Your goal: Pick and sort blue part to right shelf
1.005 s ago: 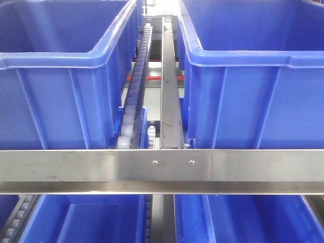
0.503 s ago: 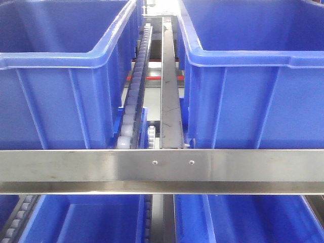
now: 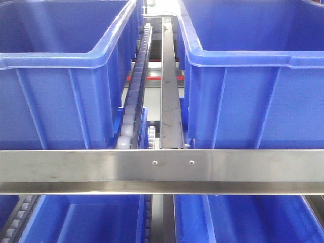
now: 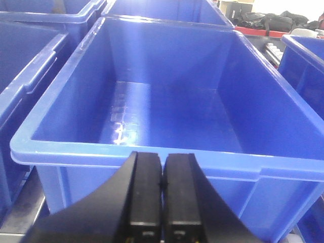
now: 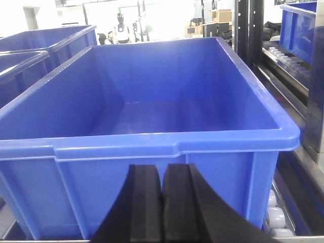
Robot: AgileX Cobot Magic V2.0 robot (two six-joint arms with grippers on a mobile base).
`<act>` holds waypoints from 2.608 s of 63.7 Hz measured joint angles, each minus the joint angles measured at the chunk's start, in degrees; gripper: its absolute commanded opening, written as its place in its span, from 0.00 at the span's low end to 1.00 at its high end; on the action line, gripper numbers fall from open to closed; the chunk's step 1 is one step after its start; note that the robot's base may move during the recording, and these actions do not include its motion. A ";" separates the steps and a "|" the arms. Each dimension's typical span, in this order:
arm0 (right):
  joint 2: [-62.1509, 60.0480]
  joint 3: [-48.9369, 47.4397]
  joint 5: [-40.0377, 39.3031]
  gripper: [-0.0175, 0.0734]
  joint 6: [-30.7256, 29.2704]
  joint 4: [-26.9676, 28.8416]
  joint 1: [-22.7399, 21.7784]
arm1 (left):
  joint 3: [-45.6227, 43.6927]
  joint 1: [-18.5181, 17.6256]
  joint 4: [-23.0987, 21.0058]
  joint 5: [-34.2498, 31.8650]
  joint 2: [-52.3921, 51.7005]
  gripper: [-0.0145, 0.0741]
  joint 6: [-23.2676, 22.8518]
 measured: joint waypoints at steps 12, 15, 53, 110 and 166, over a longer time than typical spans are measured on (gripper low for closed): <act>0.00 0.00 0.13 0.25 0.00 0.00 0.00 | 0.00 0.00 0.00 0.08 0.00 0.31 0.00; 0.00 0.00 0.13 0.25 0.00 0.00 0.00 | 0.00 0.00 0.00 0.08 0.00 0.31 0.00; 0.00 0.00 0.22 0.25 0.00 0.00 0.00 | 5.56 0.09 24.04 -8.19 -5.53 0.31 -22.07; 0.00 0.13 0.22 0.25 0.00 0.00 0.00 | 15.04 0.09 30.52 -3.50 -17.86 0.31 -26.40; 0.00 0.13 0.22 0.25 0.00 0.00 0.00 | 15.04 0.09 30.52 -3.50 -17.86 0.31 -26.53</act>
